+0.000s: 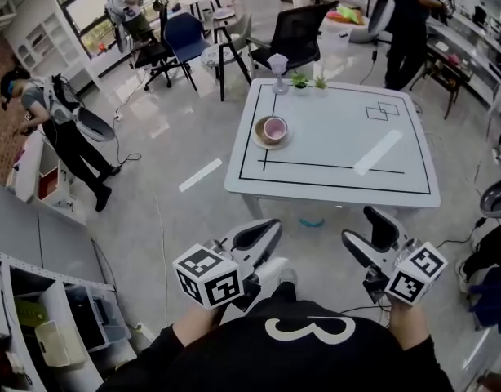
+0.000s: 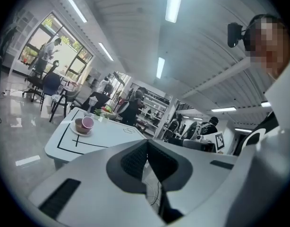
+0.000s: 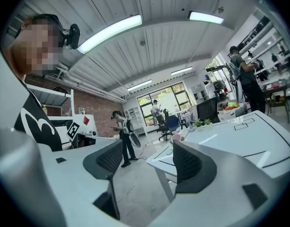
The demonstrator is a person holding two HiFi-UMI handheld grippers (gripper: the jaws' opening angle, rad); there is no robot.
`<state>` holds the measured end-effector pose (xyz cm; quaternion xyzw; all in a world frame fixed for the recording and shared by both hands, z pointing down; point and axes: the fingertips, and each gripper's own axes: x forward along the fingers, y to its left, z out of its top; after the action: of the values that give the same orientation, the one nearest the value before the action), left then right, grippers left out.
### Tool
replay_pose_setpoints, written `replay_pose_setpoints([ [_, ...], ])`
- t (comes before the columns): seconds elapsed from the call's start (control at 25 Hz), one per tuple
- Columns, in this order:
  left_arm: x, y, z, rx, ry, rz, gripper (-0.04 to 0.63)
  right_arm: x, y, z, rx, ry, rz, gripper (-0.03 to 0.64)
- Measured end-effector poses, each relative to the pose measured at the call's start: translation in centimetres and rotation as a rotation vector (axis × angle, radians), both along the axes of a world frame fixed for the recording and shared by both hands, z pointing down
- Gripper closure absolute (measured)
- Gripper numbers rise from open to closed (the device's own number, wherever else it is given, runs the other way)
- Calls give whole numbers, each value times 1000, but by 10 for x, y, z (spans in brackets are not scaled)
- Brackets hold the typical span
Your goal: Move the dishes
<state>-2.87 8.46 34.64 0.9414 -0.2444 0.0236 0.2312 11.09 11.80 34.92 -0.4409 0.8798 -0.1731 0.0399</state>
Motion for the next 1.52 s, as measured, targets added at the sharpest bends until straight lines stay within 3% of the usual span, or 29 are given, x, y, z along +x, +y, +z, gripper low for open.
replay_pose_setpoints([
  [0.32,-1,-103,12,-38,3,-19,592,-4,-94,7,-63,16,-12,308],
  [0.68,-18,-177,15,-39,4,-51,592,-24,-171,4,-43,49,-38,311],
  [0.88,-23,-193,25,-46,-6,-60,592,-34,-188,1,-21,61,-47,313],
  [1.52,-43,-216,23,-34,-14,-138,592,-46,-237,33,-105,40,-86,344],
])
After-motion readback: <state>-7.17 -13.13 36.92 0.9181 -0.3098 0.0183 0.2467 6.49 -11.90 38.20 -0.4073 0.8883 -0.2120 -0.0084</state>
